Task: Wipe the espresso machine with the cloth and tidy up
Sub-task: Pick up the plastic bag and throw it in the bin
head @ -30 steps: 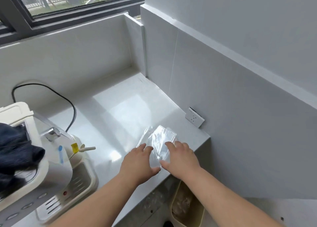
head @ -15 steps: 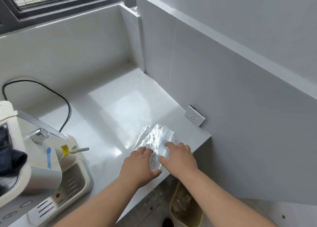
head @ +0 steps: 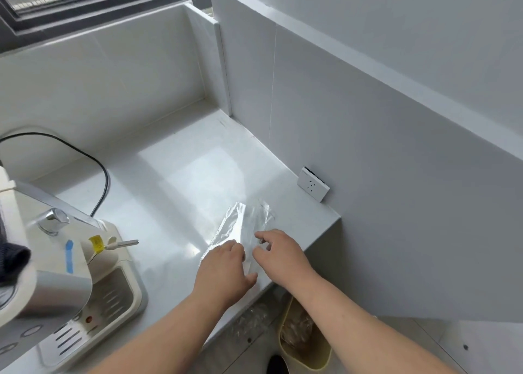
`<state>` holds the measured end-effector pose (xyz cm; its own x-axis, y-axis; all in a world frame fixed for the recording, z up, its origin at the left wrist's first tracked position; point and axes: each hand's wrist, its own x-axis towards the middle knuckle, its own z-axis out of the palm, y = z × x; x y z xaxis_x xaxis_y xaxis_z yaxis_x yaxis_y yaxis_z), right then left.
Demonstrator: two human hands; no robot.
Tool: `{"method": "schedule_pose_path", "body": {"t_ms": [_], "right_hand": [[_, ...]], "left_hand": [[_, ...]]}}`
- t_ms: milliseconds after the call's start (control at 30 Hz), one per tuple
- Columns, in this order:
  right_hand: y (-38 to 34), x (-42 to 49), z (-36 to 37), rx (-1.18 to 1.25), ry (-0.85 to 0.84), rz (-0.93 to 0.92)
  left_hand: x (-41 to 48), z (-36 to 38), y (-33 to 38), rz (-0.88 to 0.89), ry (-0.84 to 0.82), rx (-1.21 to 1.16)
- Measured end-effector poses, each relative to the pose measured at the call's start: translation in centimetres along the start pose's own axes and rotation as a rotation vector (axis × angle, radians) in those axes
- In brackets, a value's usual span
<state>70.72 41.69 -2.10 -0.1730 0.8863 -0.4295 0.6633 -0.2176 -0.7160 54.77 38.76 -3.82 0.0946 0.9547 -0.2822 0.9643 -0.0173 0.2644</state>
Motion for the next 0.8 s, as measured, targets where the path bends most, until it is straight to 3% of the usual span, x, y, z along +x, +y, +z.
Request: {"method": "schedule_pose_path", "body": {"t_ms": [333, 800], "right_hand": [[-0.8, -3.8, -1.0, 0.087, 0.047, 0.007], [-2.7, -11.9, -1.8, 0.061, 0.079, -0.034]], "left_hand": [[-1.8, -2.1, 1.8, 0.067, 0.147, -0.095], [-5.6, -4.4, 4.3, 0.335, 0.130, -0.107]]}}
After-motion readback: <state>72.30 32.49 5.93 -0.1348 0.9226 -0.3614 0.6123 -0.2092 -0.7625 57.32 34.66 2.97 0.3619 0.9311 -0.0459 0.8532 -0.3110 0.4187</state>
